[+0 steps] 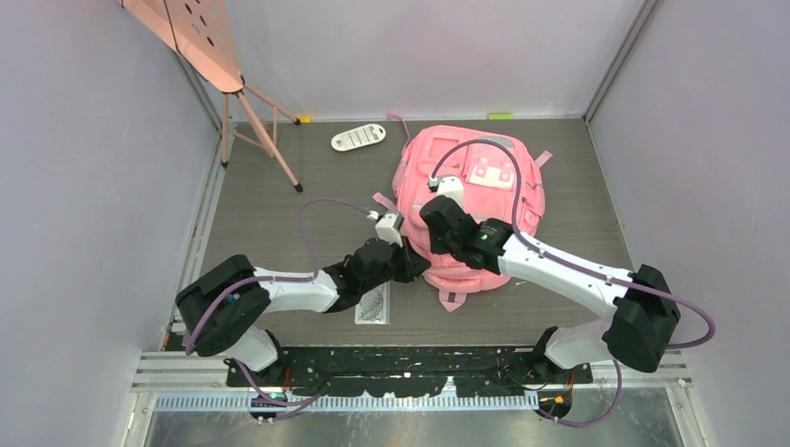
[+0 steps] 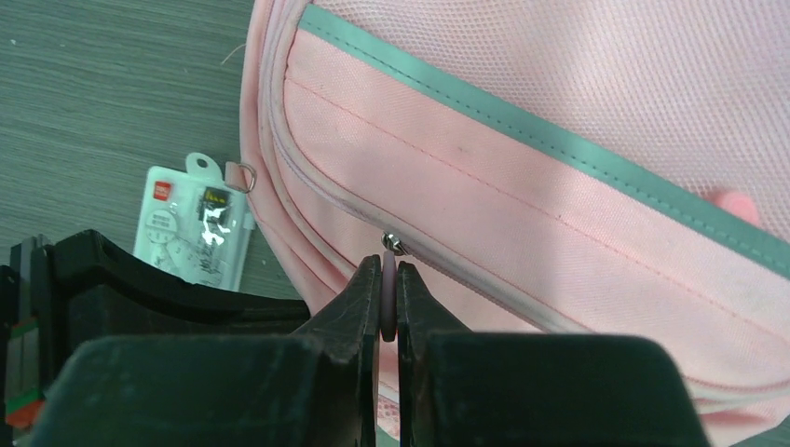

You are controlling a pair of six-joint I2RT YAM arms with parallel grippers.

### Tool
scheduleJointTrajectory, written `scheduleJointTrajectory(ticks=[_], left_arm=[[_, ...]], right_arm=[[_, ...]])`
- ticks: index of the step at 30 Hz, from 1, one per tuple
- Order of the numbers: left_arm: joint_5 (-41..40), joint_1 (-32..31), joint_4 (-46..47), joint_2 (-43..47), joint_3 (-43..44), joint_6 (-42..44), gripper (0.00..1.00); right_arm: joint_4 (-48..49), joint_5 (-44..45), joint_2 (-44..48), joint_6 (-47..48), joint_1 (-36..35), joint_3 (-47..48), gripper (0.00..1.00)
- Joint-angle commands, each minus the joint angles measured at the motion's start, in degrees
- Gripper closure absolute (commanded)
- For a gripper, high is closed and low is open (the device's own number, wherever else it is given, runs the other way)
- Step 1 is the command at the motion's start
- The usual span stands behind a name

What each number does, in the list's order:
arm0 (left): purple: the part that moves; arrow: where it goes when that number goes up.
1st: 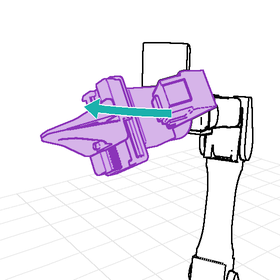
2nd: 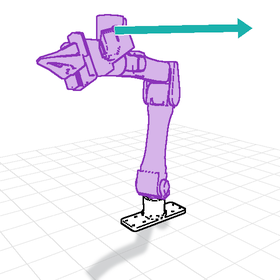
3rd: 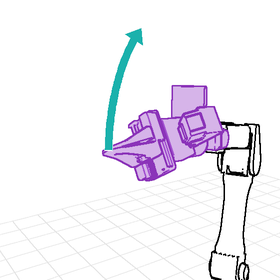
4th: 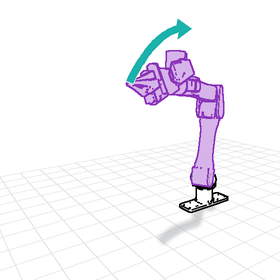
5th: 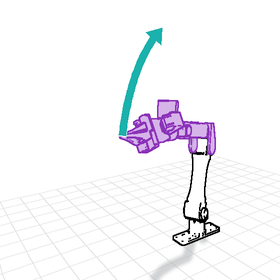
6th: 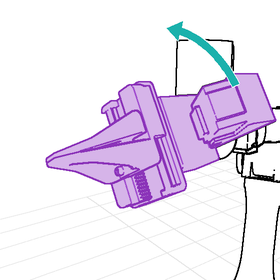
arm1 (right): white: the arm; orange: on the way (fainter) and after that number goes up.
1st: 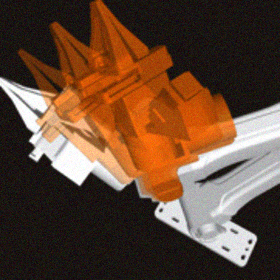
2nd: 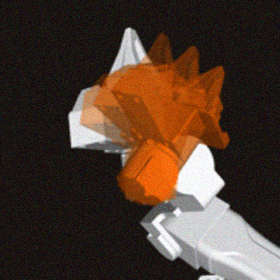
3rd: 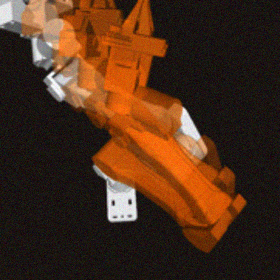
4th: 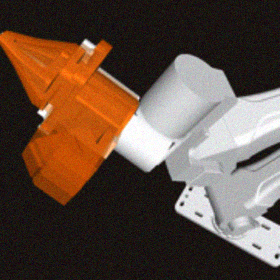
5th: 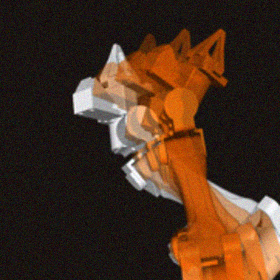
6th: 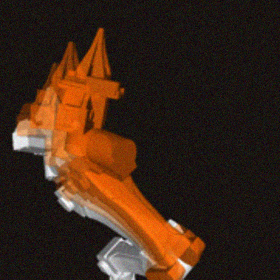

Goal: Pack the student bag
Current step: Unzip the student bag at the center of the board.

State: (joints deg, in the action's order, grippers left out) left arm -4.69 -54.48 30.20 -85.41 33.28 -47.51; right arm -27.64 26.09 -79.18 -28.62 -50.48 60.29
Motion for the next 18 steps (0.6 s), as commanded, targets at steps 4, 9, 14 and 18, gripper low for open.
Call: scheduleJointTrajectory(ticks=[4, 9, 14, 18], left_arm=[[2.9, -5.5, 15.5, -4.0, 1.3, -1.2, 1.00], [0.3, -4.1, 3.5, 3.6, 0.4, 1.7, 0.84], [-1.2, -1.1, -12.9, 12.2, 1.4, 5.1, 0.60], [3.0, 4.7, -20.5, 15.8, 3.1, 6.5, 0.50]], right_arm=[[6.1, 0.6, 4.6, -2.0, 0.5, -3.5, 1.00], [5.0, 5.5, 8.1, -4.3, 0.5, -7.9, 1.00], [4.9, 8.4, 12.9, -5.1, 0.5, -11.2, 1.00], [4.4, 9.3, 13.5, -5.1, 0.5, -12.1, 1.00]])
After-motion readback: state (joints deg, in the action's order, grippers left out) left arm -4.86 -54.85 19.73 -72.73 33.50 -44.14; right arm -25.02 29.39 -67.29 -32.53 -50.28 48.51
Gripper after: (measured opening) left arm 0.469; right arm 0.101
